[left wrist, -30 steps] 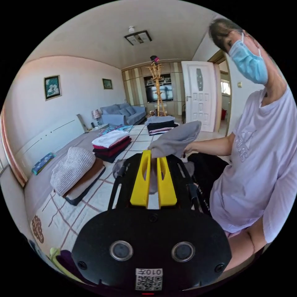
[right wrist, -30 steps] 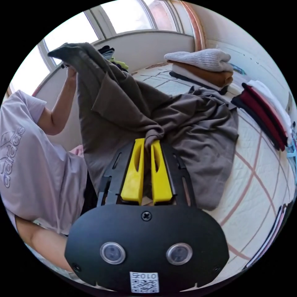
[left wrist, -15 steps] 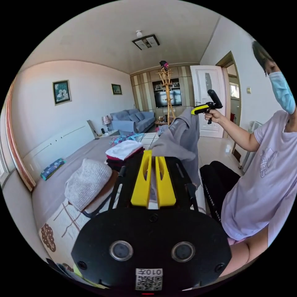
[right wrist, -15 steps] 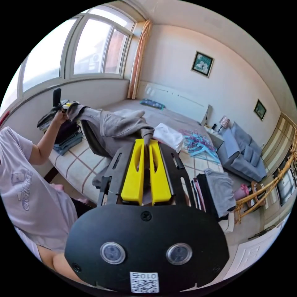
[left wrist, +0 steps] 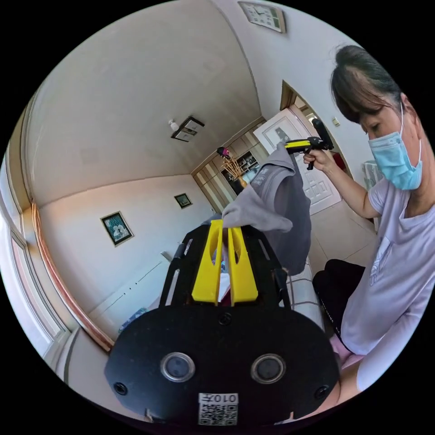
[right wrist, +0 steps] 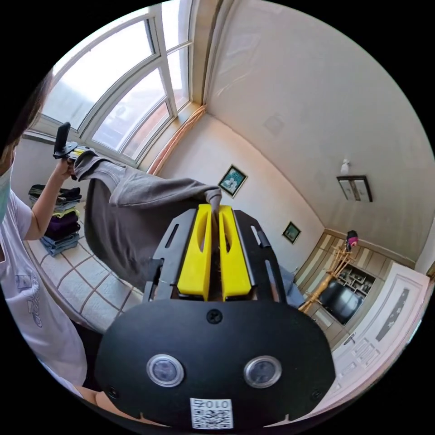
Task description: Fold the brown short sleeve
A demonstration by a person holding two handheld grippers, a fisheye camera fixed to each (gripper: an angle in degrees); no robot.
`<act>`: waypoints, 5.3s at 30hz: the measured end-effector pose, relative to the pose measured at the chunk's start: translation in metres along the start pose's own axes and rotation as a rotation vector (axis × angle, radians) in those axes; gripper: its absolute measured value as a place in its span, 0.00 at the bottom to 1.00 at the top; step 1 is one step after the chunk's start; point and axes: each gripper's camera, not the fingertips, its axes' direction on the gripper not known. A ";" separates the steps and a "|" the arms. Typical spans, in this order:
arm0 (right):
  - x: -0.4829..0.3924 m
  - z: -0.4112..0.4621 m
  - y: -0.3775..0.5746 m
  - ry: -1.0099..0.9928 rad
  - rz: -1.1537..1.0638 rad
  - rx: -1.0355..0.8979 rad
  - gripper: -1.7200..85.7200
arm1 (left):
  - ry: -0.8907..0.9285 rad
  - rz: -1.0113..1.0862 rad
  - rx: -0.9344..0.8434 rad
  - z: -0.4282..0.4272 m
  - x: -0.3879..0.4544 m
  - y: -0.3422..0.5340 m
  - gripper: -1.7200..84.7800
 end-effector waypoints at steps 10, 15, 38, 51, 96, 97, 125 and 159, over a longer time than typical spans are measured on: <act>-0.021 -0.104 -0.032 0.099 -0.086 0.129 0.07 | 0.100 0.028 0.046 -0.040 -0.025 -0.078 0.02; -0.027 -0.069 -0.028 0.082 -0.101 0.069 0.07 | 0.187 -0.062 -0.028 0.017 -0.062 -0.059 0.02; 0.051 0.190 0.007 -0.048 0.108 -0.051 0.07 | -0.021 0.081 -0.044 0.206 -0.134 0.069 0.02; -0.112 0.403 0.306 -0.651 0.222 -0.759 0.05 | 0.317 -0.049 -0.870 0.289 0.100 0.492 0.01; -0.046 0.344 0.226 -0.213 0.332 -0.698 0.08 | -0.107 -0.700 -0.914 0.305 -0.214 0.681 0.10; -0.045 0.346 0.224 -0.222 0.335 -0.694 0.07 | -0.104 -0.720 -0.944 0.310 -0.221 0.694 0.09; 0.118 0.465 0.307 -0.366 0.727 -0.916 0.16 | -0.529 -0.872 -1.109 0.021 -0.339 0.824 0.06; 0.264 0.556 0.245 -0.541 0.598 -1.133 0.07 | 0.765 0.155 -0.722 0.224 0.261 0.567 0.05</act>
